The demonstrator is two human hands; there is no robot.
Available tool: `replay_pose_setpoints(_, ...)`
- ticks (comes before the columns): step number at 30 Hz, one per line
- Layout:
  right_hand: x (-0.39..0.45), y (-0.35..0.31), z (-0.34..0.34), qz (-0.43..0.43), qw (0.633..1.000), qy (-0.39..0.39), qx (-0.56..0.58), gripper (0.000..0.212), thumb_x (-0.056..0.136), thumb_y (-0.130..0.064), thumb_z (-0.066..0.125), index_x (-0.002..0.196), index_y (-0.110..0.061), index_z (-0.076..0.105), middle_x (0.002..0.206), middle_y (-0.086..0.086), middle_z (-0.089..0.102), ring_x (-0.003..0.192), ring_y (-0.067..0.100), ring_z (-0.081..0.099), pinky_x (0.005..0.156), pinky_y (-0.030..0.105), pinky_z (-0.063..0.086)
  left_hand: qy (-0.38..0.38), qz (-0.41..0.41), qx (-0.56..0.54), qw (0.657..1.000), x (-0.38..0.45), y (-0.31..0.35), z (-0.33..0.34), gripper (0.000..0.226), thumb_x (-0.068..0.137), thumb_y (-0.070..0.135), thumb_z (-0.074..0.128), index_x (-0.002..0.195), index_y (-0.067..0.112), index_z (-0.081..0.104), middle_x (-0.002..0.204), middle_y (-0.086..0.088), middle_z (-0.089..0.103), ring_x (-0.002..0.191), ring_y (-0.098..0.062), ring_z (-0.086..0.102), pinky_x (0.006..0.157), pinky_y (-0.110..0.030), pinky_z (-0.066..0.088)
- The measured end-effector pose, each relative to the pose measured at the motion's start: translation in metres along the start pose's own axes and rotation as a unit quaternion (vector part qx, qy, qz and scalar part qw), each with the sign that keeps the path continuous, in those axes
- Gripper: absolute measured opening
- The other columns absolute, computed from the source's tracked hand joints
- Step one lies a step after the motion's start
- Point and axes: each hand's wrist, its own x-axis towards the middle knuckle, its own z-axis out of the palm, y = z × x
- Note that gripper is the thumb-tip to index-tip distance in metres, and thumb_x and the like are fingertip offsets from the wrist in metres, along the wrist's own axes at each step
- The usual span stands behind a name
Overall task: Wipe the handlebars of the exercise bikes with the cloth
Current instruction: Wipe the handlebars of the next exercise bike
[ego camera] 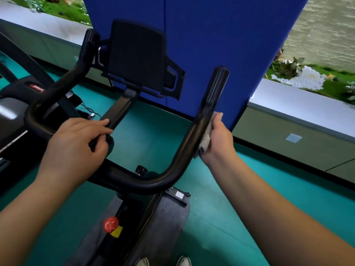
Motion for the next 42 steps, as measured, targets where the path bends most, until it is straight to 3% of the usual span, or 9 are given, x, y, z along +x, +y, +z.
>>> replay_pose_setpoints(7, 0.012, 0.008, -0.007, -0.073, 0.995, -0.026, -0.060, 0.049, 0.100, -0.050, 0.033, 0.121, -0.011, 0.054, 0.091, 0.012, 0.057, 0.085, 0.027, 0.058, 0.088, 0.052, 0.052, 0.003, -0.001, 0.006, 1.000, 0.002, 0.000, 0.000, 0.020, 0.081, 0.005, 0.064, 0.096, 0.014, 0.074, 0.109, 0.001, 0.070, 0.103, -0.022, 0.057, 0.093, -0.032, 0.041)
replay_pose_setpoints(13, 0.042, -0.040, 0.013, -0.195, 0.976, -0.037, -0.094, 0.035, 0.103, -0.045, 0.030, 0.108, -0.022, 0.056, 0.092, 0.006, 0.067, 0.078, 0.018, 0.065, 0.077, 0.038, 0.057, 0.015, -0.004, 0.010, 1.000, 0.002, -0.001, 0.000, 0.020, 0.079, 0.004, 0.066, 0.094, 0.015, 0.074, 0.102, 0.013, 0.062, 0.102, -0.020, 0.057, 0.095, -0.025, 0.036)
replay_pose_setpoints(18, 0.023, -0.003, -0.006, -0.186, 0.978, -0.059, -0.076, 0.031, 0.104, -0.036, 0.032, 0.125, -0.019, 0.049, 0.076, -0.002, 0.071, 0.074, 0.017, 0.068, 0.070, 0.038, 0.055, 0.026, 0.001, 0.011, 1.000, 0.002, -0.002, 0.002, 0.026, 0.080, 0.021, 0.052, 0.093, 0.016, 0.074, 0.103, 0.017, 0.060, 0.101, -0.020, 0.057, 0.095, -0.025, 0.037)
replay_pose_setpoints(23, 0.044, -0.043, 0.014, -0.191, 0.976, -0.026, -0.102, 0.051, 0.096, -0.061, 0.025, 0.118, -0.029, 0.059, 0.097, 0.006, 0.070, 0.073, 0.016, 0.065, 0.050, 0.024, 0.048, 0.029, -0.002, 0.003, 1.000, 0.003, -0.002, 0.001, 0.026, 0.080, 0.020, 0.052, 0.093, 0.015, 0.075, 0.103, 0.014, 0.061, 0.102, -0.019, 0.057, 0.096, -0.021, 0.034)
replay_pose_setpoints(26, 0.047, -0.047, 0.020, -0.229, 0.968, 0.002, -0.098, 0.048, 0.096, -0.059, 0.030, 0.116, -0.031, 0.062, 0.101, -0.004, 0.072, 0.090, 0.014, 0.070, 0.078, 0.033, 0.058, 0.030, -0.001, -0.004, 1.000, 0.002, -0.002, 0.001, 0.027, 0.079, 0.020, 0.052, 0.093, 0.015, 0.075, 0.105, 0.008, 0.067, 0.101, -0.019, 0.058, 0.095, -0.021, 0.034)
replay_pose_setpoints(30, 0.021, 0.003, -0.001, -0.250, 0.959, 0.035, -0.130, 0.030, 0.104, -0.033, 0.036, 0.121, -0.029, 0.060, 0.060, -0.017, 0.063, 0.043, 0.004, 0.055, 0.042, 0.019, 0.046, 0.022, -0.003, -0.016, 1.000, 0.002, -0.003, 0.001, 0.023, 0.080, 0.016, 0.056, 0.093, 0.015, 0.075, 0.106, 0.003, 0.070, 0.102, -0.019, 0.058, 0.094, -0.024, 0.038)
replay_pose_setpoints(33, -0.005, 0.037, -0.013, -0.245, 0.963, 0.040, -0.106, 0.027, 0.103, -0.030, 0.042, 0.117, -0.031, 0.065, 0.071, -0.014, 0.066, 0.056, 0.004, 0.057, 0.056, 0.024, 0.050, 0.012, -0.010, -0.014, 1.000, 0.001, -0.005, 0.002, 0.020, 0.080, 0.006, 0.065, 0.095, 0.014, 0.075, 0.108, 0.003, 0.070, 0.103, -0.020, 0.056, 0.095, -0.025, 0.037)
replay_pose_setpoints(39, 0.011, 0.012, 0.003, -0.264, 0.958, 0.064, -0.090, 0.034, 0.102, -0.036, 0.037, 0.129, -0.031, 0.058, 0.105, -0.001, 0.068, 0.061, 0.012, 0.049, 0.054, 0.028, 0.043, 0.013, 0.001, -0.018, 1.000, 0.001, -0.006, 0.003, 0.021, 0.078, 0.004, 0.067, 0.096, 0.012, 0.075, 0.108, 0.000, 0.070, 0.104, -0.022, 0.056, 0.098, -0.029, 0.039)
replay_pose_setpoints(42, -0.015, 0.034, 0.003, -0.232, 0.968, 0.077, -0.060, 0.034, 0.104, -0.029, 0.037, 0.135, -0.028, 0.052, 0.110, 0.009, 0.068, 0.060, 0.012, 0.067, 0.055, 0.028, 0.058, 0.023, 0.005, -0.025, 0.999, 0.000, -0.008, 0.004, 0.020, 0.079, 0.005, 0.066, 0.095, 0.012, 0.075, 0.108, 0.000, 0.070, 0.102, -0.021, 0.056, 0.096, -0.029, 0.040)
